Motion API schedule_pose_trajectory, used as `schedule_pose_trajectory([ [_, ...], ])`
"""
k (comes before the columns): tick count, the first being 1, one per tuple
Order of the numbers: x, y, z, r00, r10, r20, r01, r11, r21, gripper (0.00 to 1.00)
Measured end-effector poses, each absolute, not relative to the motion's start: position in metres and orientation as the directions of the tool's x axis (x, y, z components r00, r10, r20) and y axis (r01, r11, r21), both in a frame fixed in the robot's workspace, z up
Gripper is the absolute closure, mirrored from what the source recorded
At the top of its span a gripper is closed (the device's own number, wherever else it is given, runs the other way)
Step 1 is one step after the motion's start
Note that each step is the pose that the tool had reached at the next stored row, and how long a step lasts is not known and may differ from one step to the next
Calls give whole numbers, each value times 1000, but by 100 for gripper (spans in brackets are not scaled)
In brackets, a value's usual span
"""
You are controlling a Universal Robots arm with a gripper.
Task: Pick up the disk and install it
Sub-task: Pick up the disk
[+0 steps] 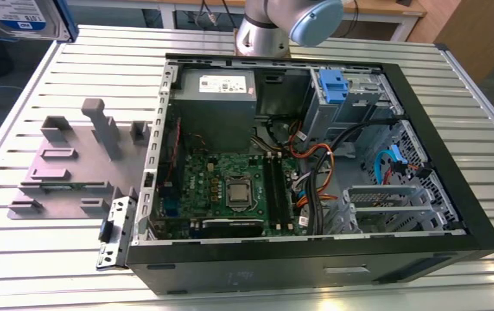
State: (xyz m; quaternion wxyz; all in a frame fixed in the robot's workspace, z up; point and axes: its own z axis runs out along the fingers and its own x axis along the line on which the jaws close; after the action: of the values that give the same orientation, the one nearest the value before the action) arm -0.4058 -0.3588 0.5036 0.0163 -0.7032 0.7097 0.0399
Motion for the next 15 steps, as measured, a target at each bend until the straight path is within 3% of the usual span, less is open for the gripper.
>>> schedule_pose_trajectory([
  [15, -402, -359, 504, -10, -997, -79, -999, 8, 34, 63],
])
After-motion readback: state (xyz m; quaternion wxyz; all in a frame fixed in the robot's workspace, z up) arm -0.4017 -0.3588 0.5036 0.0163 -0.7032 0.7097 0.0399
